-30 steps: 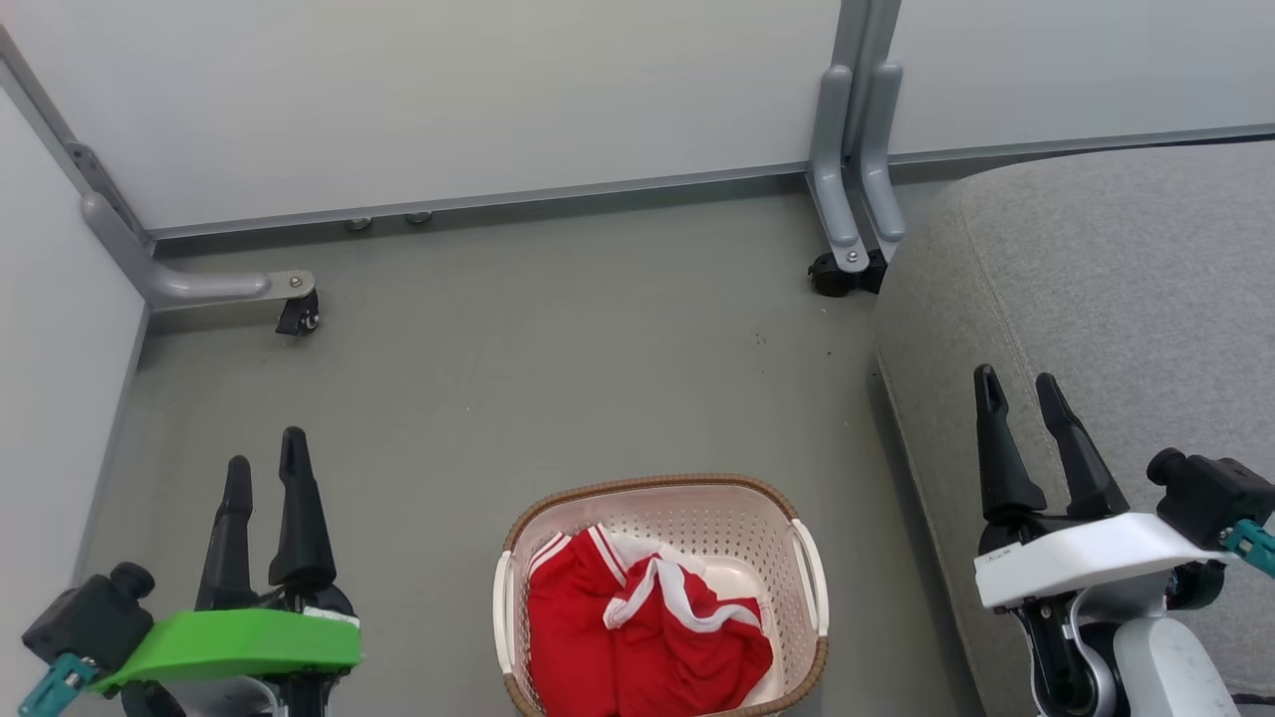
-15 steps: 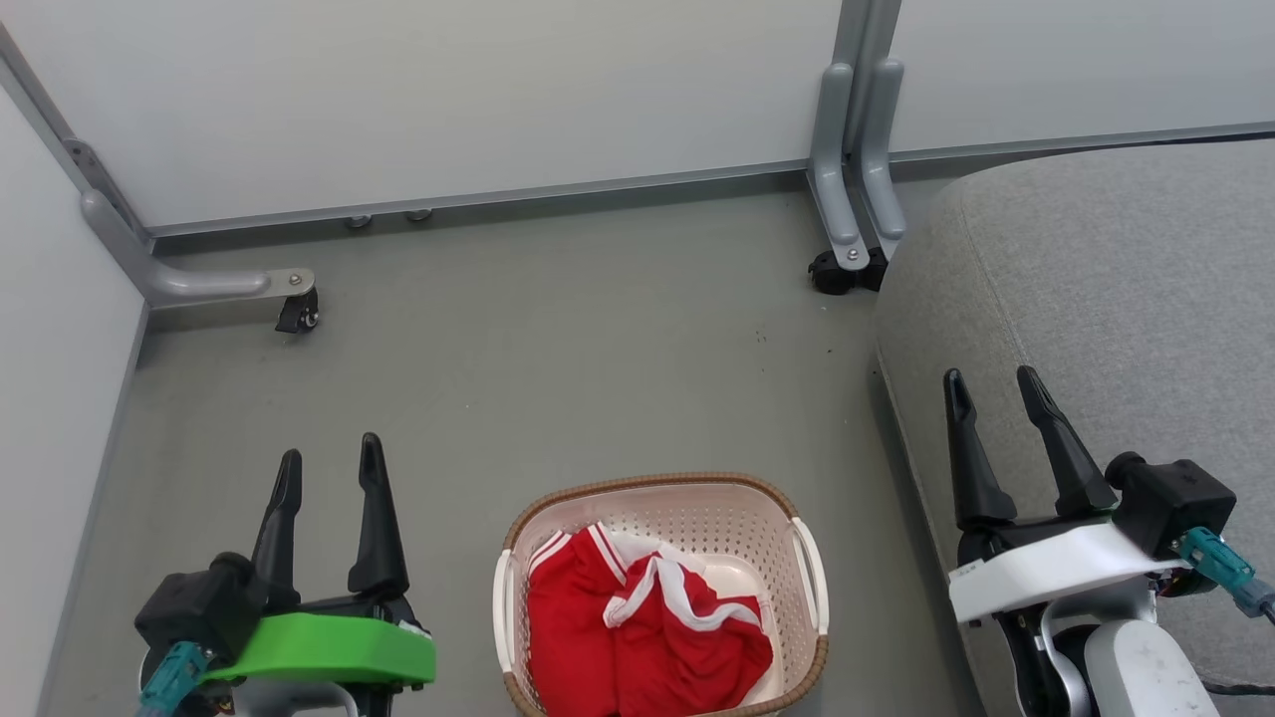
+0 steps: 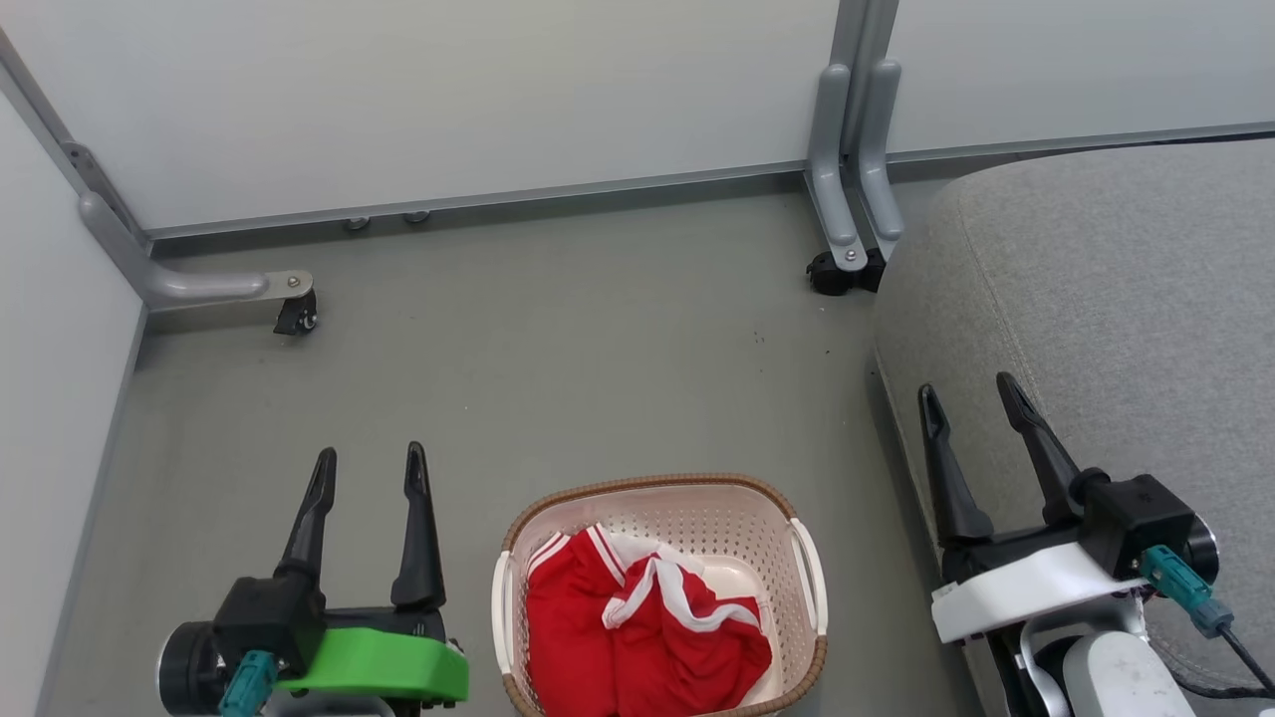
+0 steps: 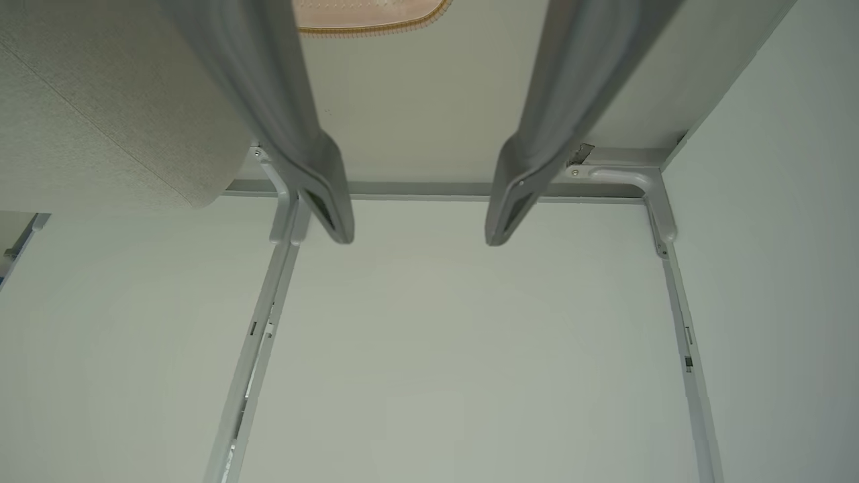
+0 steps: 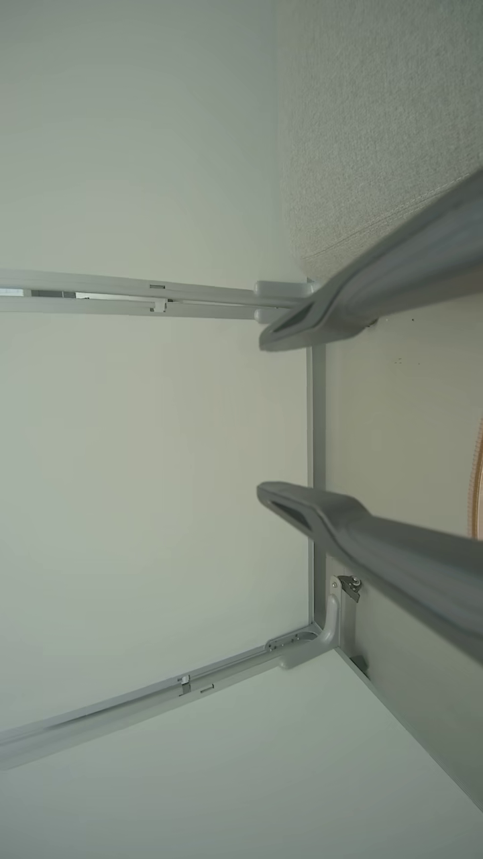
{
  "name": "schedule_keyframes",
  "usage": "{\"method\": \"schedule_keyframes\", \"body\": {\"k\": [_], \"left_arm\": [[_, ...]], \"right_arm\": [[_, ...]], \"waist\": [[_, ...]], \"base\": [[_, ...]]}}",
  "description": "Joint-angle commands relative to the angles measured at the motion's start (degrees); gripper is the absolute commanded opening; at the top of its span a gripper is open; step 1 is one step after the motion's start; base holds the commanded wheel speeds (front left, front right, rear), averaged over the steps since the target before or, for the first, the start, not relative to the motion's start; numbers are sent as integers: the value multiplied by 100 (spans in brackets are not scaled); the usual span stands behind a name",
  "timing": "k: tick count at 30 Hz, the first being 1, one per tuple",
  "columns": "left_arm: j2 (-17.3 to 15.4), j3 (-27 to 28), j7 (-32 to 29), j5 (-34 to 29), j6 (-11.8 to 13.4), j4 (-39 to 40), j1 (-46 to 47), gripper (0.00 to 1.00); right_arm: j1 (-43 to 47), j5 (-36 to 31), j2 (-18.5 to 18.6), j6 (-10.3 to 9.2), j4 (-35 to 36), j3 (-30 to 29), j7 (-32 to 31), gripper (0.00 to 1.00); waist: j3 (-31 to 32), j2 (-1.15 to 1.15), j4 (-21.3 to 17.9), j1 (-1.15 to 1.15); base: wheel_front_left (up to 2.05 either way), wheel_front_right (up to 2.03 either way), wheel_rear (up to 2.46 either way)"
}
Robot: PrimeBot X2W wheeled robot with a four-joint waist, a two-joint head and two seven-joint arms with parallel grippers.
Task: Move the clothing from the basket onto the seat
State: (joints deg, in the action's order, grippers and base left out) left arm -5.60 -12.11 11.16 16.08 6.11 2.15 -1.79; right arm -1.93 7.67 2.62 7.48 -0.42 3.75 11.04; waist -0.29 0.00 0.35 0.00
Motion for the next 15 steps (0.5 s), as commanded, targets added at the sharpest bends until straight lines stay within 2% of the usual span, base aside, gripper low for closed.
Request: {"method": "schedule_keyframes", "body": {"k": [1, 6, 10, 15], "left_arm": [[-89, -82, 43, -213, 49, 33, -44, 100], [-208, -334, 103, -485, 160, -57, -42, 100], [-182, -391, 169, -556, 307, -38, -50, 100], [-73, -257, 216, -546, 206, 89, -127, 100]], "right_arm": [[16, -130, 30, 1, 50, 27, 57, 100], [48, -252, 31, 1, 45, 75, 118, 100], [49, -414, 31, 2, 62, 150, 179, 100], [111, -182, 31, 1, 109, 101, 235, 100]], "waist": [[-1, 0, -2, 0], [-4, 0, -3, 0], [-11, 0, 0, 0], [-7, 0, 8, 0]], "base": [[0, 0, 0], [0, 0, 0], [0, 0, 0], [0, 0, 0]]}}
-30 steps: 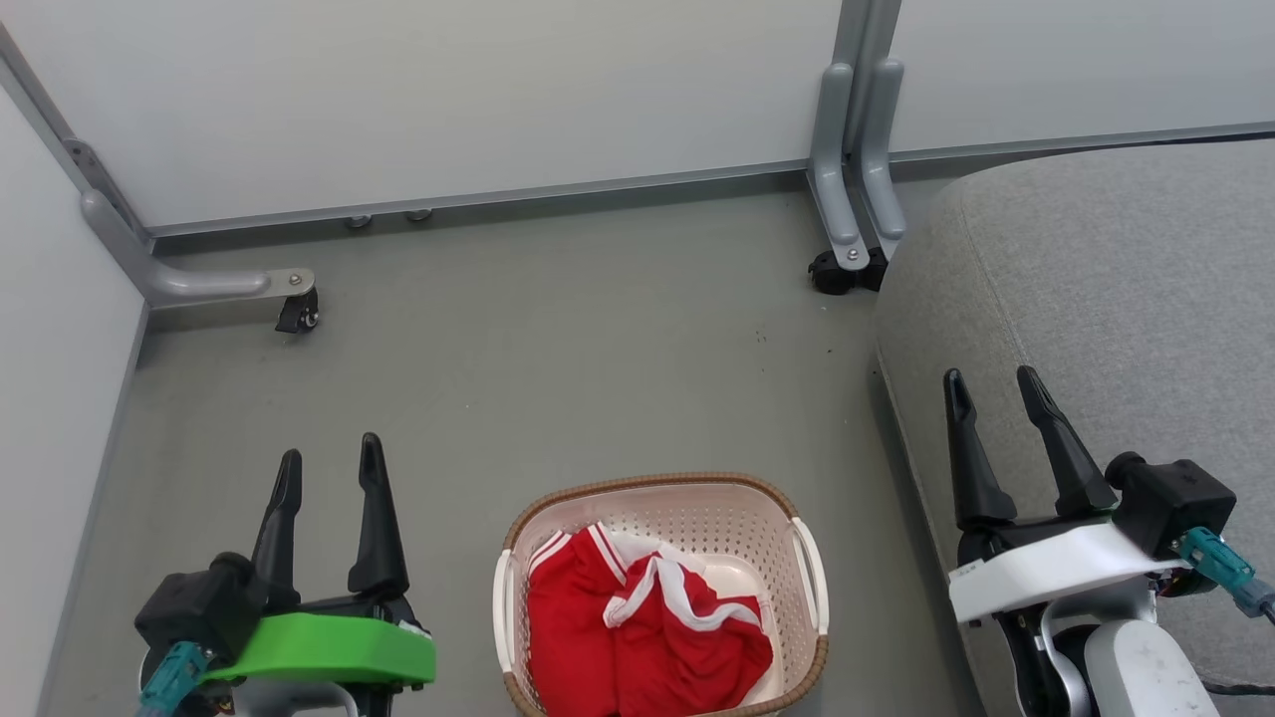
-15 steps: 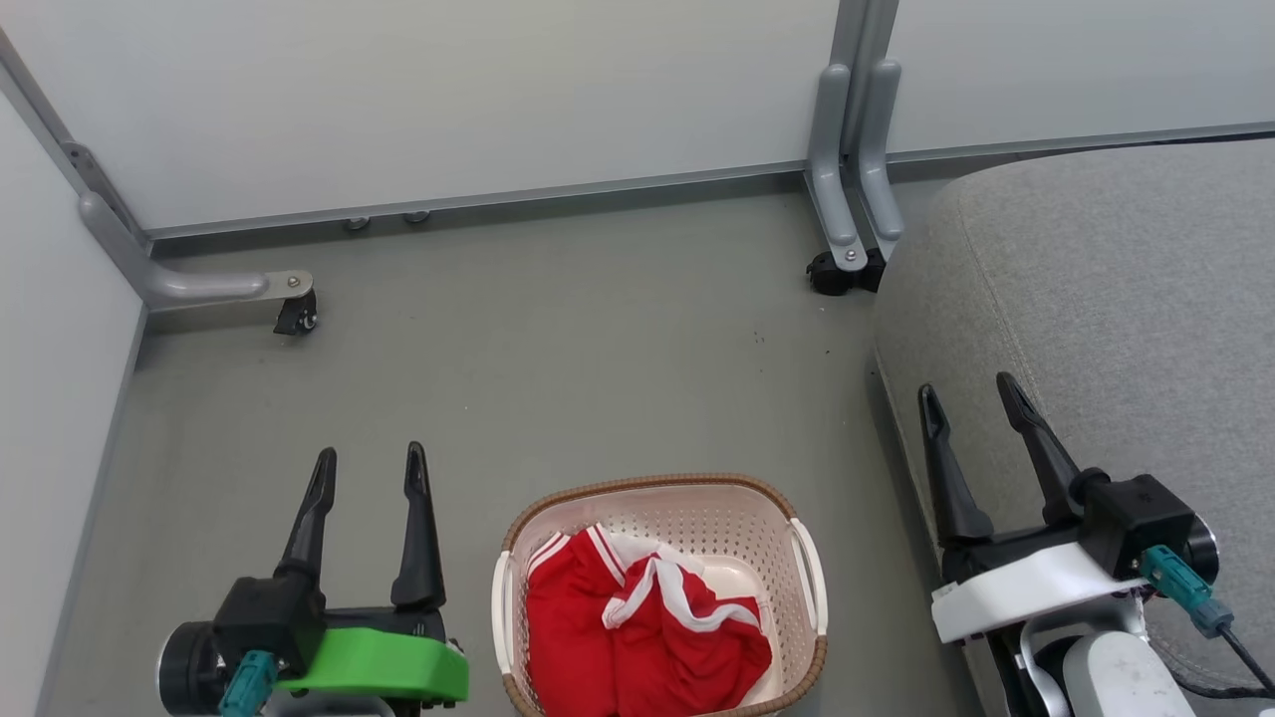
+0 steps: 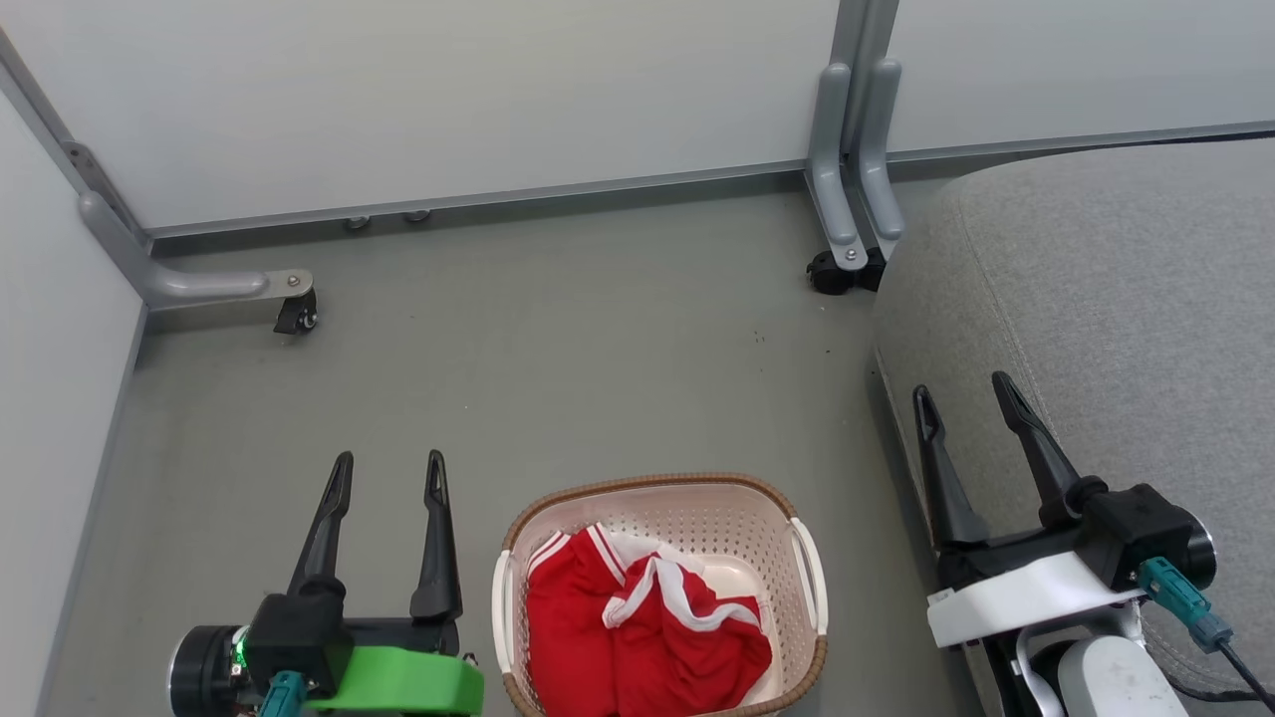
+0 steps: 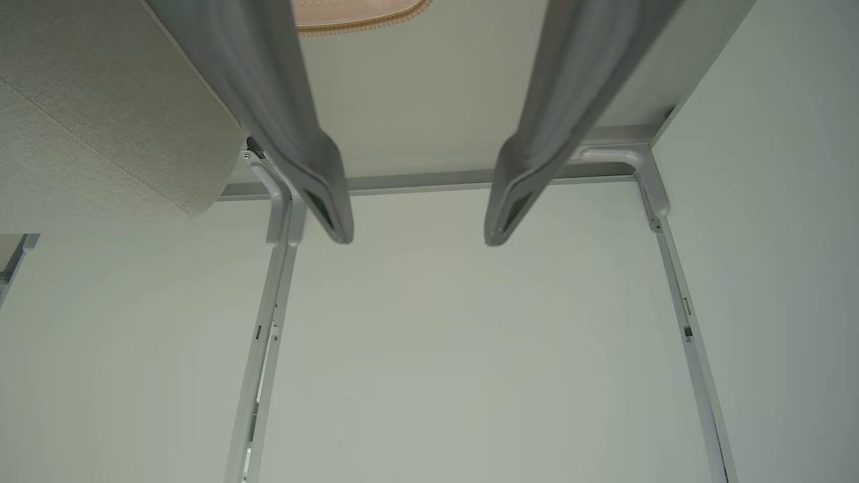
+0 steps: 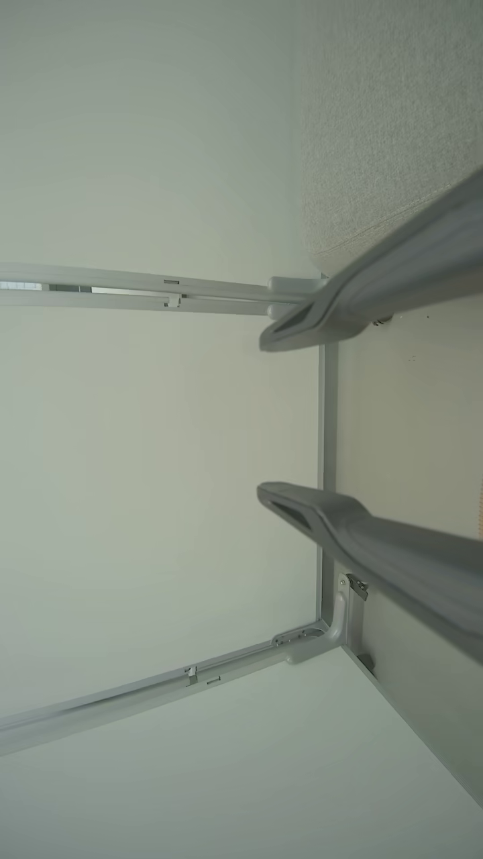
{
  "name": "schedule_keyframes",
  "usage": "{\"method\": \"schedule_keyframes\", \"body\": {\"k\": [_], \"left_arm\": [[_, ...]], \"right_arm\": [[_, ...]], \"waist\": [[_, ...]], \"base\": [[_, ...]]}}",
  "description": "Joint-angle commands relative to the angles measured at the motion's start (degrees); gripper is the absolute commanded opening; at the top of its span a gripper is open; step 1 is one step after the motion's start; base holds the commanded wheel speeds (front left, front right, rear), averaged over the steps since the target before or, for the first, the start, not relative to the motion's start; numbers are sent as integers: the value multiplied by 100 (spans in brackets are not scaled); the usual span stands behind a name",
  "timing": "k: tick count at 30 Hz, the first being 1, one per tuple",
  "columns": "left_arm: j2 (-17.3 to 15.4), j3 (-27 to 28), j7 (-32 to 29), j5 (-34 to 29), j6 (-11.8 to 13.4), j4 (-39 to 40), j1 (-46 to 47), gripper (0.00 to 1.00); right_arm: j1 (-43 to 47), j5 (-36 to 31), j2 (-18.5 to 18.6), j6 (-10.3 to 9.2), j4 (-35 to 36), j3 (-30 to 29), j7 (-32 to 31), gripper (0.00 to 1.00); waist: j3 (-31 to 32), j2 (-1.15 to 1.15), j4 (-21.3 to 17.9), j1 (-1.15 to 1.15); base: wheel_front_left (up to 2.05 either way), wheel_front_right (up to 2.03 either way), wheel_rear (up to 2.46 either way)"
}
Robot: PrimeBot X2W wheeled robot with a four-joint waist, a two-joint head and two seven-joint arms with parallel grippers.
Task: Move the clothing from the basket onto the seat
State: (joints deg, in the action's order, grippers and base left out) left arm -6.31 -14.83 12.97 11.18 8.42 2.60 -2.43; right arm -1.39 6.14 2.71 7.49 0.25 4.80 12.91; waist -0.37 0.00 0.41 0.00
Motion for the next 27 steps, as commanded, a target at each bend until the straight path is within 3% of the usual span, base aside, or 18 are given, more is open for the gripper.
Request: {"method": "schedule_keyframes", "body": {"k": [1, 7, 12, 27], "left_arm": [[35, 69, 48, -32, -80, 49, -86, 100], [245, 350, 111, 1, -556, -22, -242, 100], [326, 629, 165, -70, -806, -65, -307, 100], [341, 612, 220, -236, -798, -53, -347, 100]], "right_arm": [[78, 60, 22, 0, 20, 17, 52, 100], [101, 162, 23, 0, -35, 69, 116, 100], [164, 102, 25, 0, -73, 106, 169, 100], [174, -67, 27, 0, -109, 137, 237, 100]], "waist": [[6, 0, 6, 0], [24, 0, 16, 0], [25, 0, 21, 0], [31, 0, 30, 0]], "base": [[0, 0, 0], [0, 0, 0], [0, 0, 0], [0, 0, 0]]}}
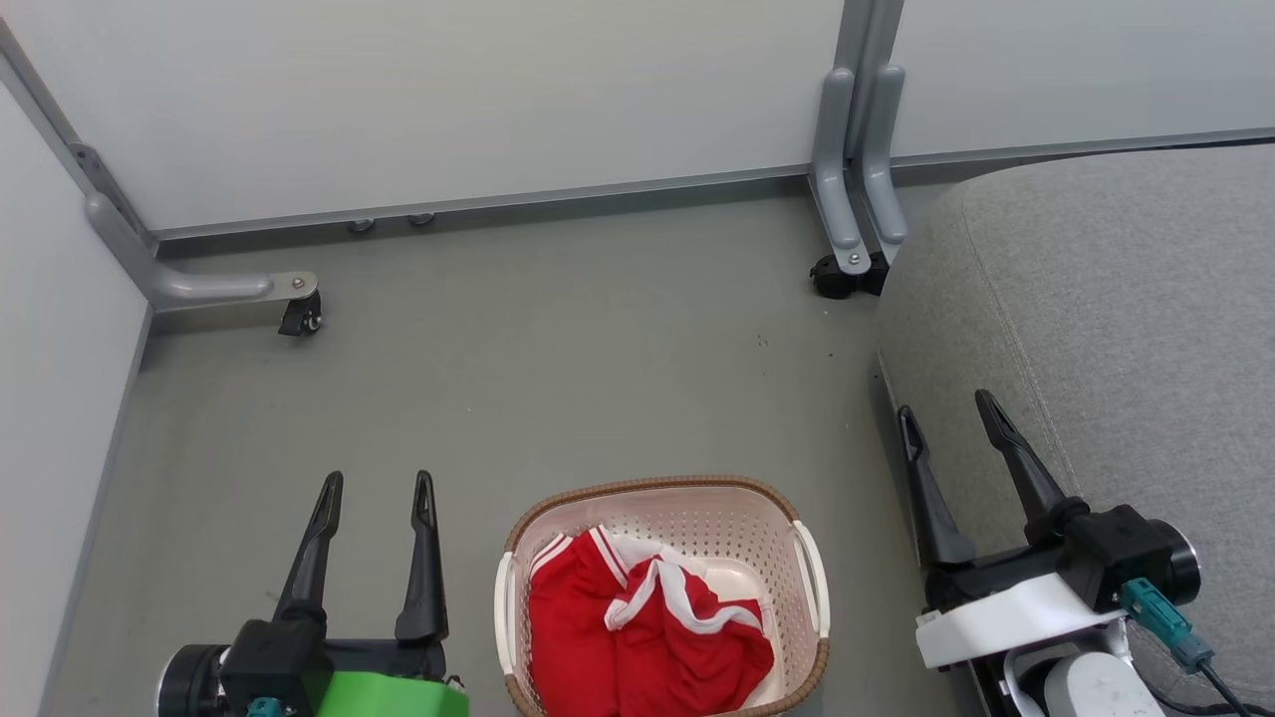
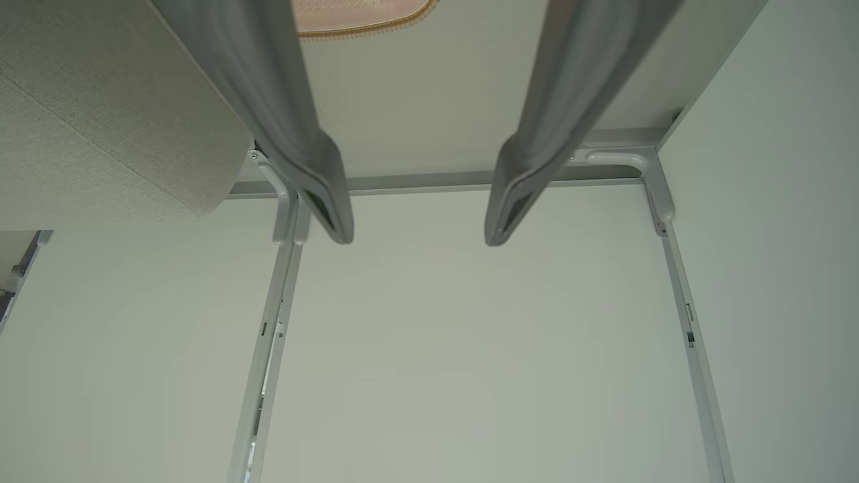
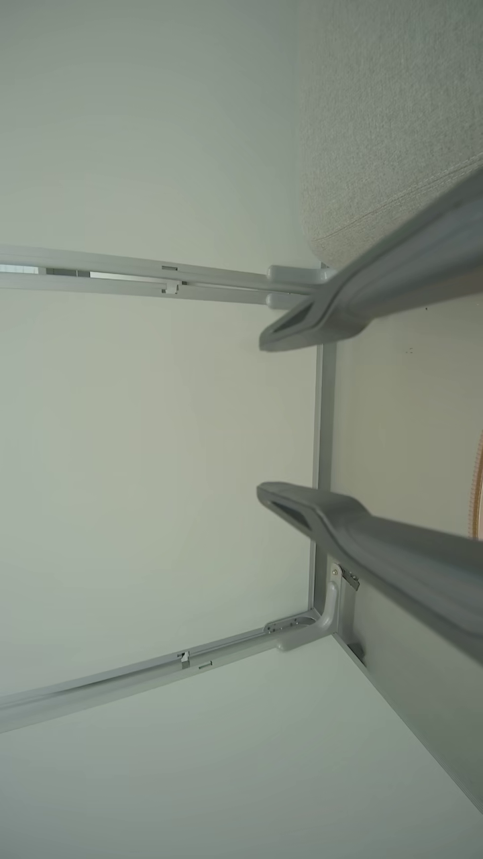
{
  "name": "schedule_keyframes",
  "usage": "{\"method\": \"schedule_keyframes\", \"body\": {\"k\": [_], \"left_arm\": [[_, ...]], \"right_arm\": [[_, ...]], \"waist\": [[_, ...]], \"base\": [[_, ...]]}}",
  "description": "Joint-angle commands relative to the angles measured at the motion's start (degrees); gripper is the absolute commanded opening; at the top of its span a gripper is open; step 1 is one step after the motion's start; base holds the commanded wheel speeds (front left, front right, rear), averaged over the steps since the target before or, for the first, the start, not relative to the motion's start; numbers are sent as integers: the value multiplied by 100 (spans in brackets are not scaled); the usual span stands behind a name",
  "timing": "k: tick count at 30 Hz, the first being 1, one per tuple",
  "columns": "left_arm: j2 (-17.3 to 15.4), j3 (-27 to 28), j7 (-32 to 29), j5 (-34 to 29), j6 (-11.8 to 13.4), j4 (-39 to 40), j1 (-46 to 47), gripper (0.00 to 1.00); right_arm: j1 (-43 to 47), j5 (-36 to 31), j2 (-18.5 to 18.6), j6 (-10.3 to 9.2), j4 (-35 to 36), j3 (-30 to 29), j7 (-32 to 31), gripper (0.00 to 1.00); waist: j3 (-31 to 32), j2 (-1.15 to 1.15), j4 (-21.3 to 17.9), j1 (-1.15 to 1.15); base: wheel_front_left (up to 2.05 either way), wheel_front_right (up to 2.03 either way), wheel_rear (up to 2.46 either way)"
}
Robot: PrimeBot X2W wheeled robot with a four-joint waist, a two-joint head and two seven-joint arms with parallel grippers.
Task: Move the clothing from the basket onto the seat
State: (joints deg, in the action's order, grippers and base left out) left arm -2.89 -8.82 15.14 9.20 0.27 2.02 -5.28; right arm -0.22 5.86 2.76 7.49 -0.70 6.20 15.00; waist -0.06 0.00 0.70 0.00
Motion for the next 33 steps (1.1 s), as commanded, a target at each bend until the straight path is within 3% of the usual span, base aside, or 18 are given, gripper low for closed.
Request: {"method": "schedule_keyframes", "body": {"k": [1, 16, 26, 33], "left_arm": [[0, 3, 2, -38, 20, -5, -69, 100], [-1, -107, 2, -243, -61, -173, 100, 100], [-5, -509, 2, -768, -239, -764, 890, 100], [-105, -764, 2, -1129, -336, -2007, 1884, 100]], "right_arm": [[57, -41, 23, 0, -18, -5, 28, 100], [-69, 112, 21, 0, -197, -260, 24, 100], [-491, 243, 18, 0, -100, -619, 24, 100], [-870, 350, 15, 0, 158, -783, 24, 100]], "waist": [[-3, 0, 1, 0], [-348, 0, -338, 0], [-1456, 0, -847, 0], [-2603, 0, -999, 0]], "base": [[0, 0, 0], [0, 0, 0], [0, 0, 0], [0, 0, 0]]}}
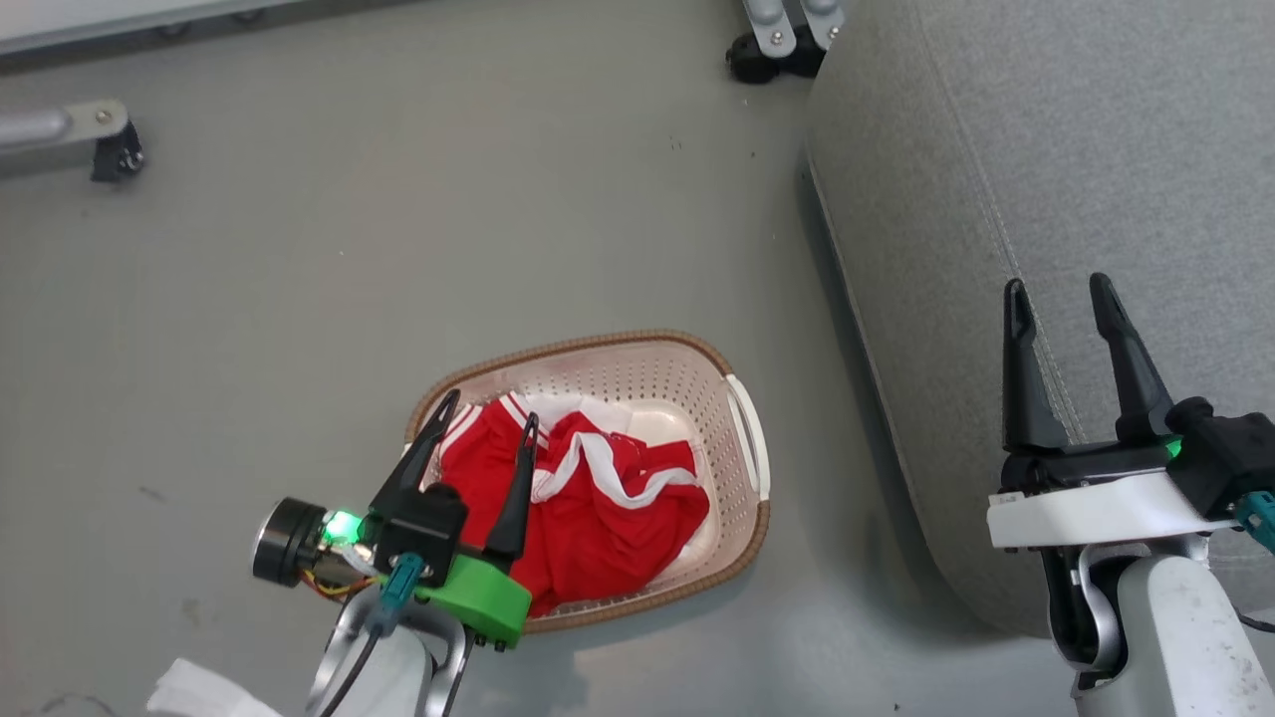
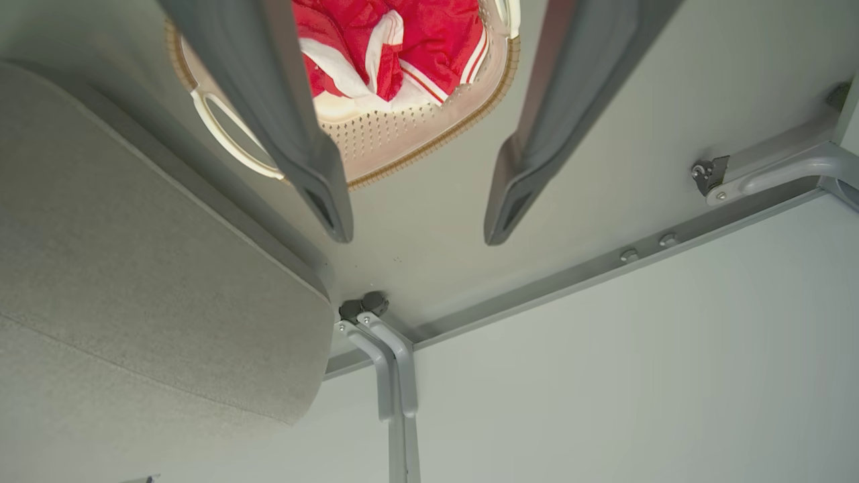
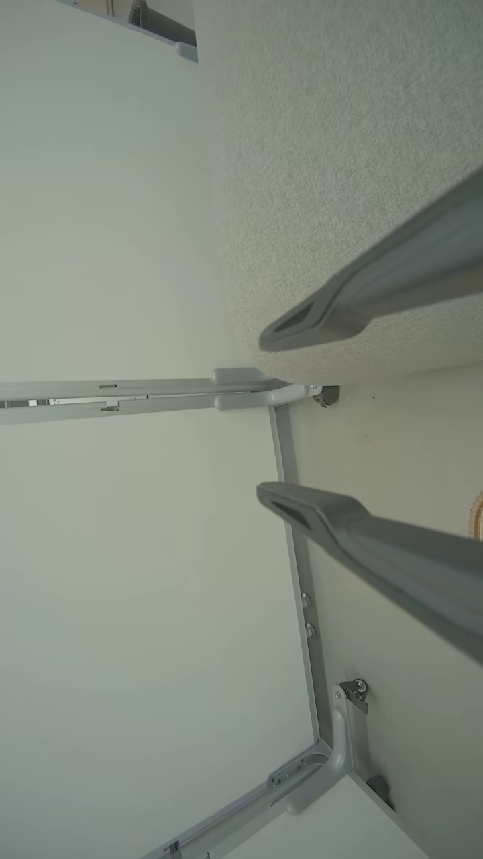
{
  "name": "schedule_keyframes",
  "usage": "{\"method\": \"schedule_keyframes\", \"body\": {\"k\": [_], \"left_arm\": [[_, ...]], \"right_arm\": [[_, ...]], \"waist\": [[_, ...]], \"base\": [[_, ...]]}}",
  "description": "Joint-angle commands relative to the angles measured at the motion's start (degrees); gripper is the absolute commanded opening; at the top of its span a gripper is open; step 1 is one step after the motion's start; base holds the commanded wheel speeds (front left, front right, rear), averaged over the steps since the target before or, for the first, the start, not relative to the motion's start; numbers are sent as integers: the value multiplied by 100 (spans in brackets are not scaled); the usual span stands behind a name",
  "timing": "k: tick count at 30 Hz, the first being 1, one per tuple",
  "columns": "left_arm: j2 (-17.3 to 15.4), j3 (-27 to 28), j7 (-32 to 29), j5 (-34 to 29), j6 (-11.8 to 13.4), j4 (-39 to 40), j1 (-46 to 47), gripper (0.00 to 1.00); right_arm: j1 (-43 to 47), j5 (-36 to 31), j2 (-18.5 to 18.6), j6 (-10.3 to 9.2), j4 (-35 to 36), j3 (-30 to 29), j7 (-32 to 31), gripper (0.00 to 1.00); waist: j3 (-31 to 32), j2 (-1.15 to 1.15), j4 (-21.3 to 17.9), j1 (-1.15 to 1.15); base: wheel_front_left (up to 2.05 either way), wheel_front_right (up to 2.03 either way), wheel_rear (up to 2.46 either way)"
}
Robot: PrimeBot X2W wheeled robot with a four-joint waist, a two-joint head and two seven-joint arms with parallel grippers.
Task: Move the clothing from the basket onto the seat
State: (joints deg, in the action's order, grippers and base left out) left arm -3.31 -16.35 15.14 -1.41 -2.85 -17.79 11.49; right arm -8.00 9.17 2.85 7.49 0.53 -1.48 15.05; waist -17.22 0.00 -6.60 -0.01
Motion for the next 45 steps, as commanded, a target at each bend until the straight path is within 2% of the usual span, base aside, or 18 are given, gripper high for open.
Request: {"method": "schedule_keyframes", "body": {"k": [1, 10, 16, 22, 28, 32, 37, 45], "left_arm": [[-81, -87, 2, -134, -57, -193, 360, 100], [-150, -1170, 2, -653, -368, -1890, 1882, 100], [-52, -1779, -9, -841, -451, -3396, 2771, 100], [-9, -2303, -74, -820, -466, -4316, 3442, 100], [35, -2432, -113, -694, -419, -4737, 3977, 100], [36, -2567, -168, -524, -393, -4753, 4207, 100], [35, -2831, -334, -419, -202, -4812, 4442, 100], [32, -3106, -705, 18, -159, -4723, 4736, 100]], "right_arm": [[-128, 21, 6, 0, 67, -42, 19, 100], [-386, -14, 6, 0, 351, -115, 20, 100], [-551, -28, 9, 0, 408, 51, 20, 100], [-655, -88, 8, 0, 527, 143, 20, 100], [-709, -54, 7, 0, 686, 139, 20, 100], [-773, -35, 7, 0, 751, 213, 19, 100], [-829, 11, 6, 0, 840, 356, 20, 100], [-957, 104, 7, 0, 944, 491, 20, 100]], "waist": [[-1026, 0, -255, 1], [-2230, 0, -29, 1], [-2715, 0, -44, 1], [-3138, 0, -57, 1], [-3521, 0, -61, 1], [-3727, 0, -106, 1], [-3952, 0, -224, 1], [-4256, 0, -444, 1]], "base": [[0, 0, 0], [0, 0, 0], [0, 0, 0], [0, 0, 0], [0, 0, 0], [0, 0, 0], [0, 0, 0], [0, 0, 0]]}}
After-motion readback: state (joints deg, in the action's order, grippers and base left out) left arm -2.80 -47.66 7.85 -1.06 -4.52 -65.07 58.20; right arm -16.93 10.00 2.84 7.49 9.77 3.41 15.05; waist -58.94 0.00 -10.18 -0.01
